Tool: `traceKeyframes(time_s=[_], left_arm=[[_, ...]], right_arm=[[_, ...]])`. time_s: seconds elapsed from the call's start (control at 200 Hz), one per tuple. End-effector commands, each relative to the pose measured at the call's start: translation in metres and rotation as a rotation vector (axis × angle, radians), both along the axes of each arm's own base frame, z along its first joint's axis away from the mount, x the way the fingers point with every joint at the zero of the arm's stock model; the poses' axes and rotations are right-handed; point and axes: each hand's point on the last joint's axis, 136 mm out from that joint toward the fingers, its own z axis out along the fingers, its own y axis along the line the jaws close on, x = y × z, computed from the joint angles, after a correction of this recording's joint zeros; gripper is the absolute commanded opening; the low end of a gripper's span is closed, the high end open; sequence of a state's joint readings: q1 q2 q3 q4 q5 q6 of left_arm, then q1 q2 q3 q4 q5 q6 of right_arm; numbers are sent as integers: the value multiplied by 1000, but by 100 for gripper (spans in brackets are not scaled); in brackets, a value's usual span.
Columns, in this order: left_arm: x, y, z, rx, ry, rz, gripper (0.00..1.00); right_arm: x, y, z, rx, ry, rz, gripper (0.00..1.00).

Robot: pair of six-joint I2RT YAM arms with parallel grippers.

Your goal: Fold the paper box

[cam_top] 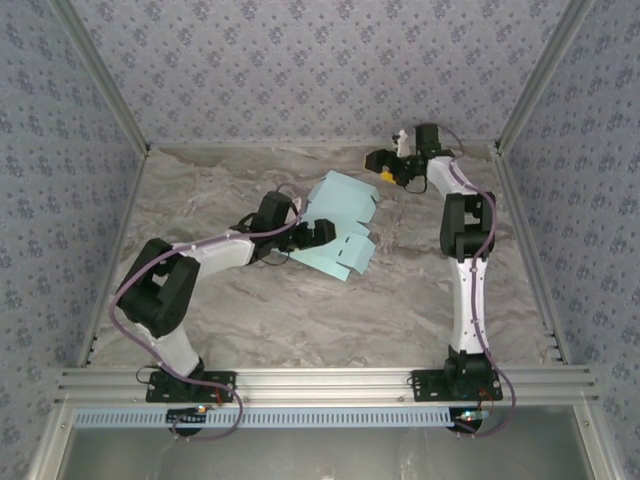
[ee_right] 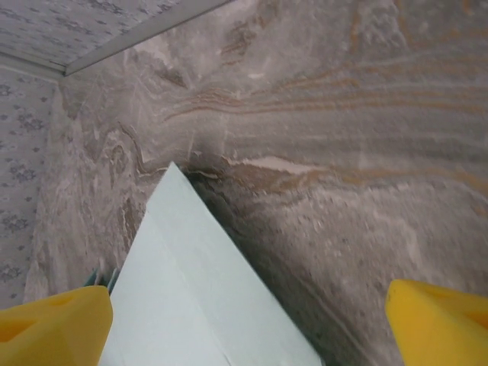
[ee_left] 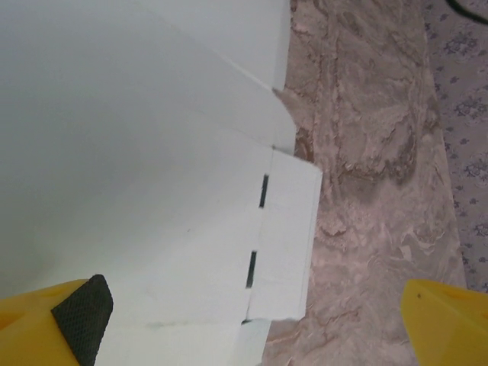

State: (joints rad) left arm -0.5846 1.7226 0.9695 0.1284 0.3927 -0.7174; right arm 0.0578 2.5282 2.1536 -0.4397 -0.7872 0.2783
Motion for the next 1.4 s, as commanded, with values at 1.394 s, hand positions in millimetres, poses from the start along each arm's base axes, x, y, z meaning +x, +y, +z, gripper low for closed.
traceKeyframes(time_s=[1.394], left_arm=[[-37, 121, -61, 661, 121, 41, 99]], right_arm=[[-124, 72, 0, 369, 395, 331, 90]])
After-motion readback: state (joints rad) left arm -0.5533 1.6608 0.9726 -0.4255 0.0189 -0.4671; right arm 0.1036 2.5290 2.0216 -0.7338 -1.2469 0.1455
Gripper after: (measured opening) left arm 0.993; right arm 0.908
